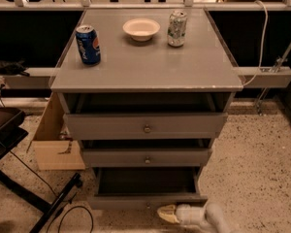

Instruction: Close bottom drawer

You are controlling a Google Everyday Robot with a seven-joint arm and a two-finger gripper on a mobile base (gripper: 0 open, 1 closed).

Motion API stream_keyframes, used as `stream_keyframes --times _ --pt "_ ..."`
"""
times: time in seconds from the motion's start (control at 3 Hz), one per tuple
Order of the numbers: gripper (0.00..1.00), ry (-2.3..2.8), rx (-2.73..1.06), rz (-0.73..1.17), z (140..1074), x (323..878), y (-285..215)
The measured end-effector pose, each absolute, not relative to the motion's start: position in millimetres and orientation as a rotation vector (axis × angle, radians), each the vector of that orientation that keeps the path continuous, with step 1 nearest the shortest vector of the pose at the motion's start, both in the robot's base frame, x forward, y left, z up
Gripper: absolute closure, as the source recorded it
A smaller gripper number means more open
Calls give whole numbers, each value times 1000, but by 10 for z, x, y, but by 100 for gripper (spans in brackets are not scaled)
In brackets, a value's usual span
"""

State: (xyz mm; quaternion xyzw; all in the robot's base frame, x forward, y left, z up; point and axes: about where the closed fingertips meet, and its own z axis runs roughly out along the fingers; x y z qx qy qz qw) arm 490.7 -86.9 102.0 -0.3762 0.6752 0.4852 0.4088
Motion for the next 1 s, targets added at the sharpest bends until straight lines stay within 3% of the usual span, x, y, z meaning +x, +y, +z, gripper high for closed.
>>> stream_keyframes --times 0.67,1.0 --pt "100 1700 -939 1174 1032 5110 -1010" --pt "100 1713 -918 1060 1120 5496 -1231"
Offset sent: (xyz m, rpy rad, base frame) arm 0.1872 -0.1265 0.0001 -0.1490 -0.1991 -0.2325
